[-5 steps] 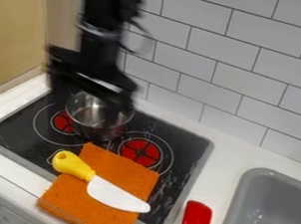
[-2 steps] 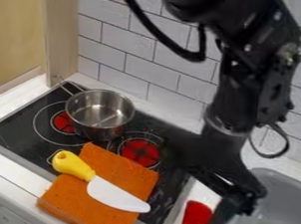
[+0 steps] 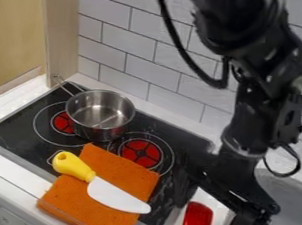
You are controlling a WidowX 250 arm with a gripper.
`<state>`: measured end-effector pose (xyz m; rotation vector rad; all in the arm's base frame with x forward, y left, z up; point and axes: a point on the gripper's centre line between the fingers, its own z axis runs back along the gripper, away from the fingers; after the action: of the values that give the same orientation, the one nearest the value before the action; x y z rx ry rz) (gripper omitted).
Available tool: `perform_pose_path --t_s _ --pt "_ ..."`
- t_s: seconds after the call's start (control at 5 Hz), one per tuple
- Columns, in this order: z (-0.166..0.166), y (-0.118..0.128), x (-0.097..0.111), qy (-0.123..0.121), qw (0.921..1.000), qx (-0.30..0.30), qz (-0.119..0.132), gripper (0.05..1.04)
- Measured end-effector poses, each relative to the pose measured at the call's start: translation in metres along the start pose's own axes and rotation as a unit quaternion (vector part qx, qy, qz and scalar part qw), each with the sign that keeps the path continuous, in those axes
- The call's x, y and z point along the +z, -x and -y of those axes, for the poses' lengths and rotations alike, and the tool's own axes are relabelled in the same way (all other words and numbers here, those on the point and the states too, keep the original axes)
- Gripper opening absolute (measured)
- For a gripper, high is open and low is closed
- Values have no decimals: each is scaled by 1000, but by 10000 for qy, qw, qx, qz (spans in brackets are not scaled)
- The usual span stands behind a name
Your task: Move the red thing inside the silver pot
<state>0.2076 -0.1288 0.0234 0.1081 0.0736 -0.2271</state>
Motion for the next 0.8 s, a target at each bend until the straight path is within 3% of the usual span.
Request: perform_pose_path --t_s 0.2,0.6,0.8 --pt "-3 2 -5 -66 9999 56 -123 999" --pt "-8 -6 -22 175 9988 210 -414 965" --pt "-9 -9 -28 259 9984 214 -449 643"
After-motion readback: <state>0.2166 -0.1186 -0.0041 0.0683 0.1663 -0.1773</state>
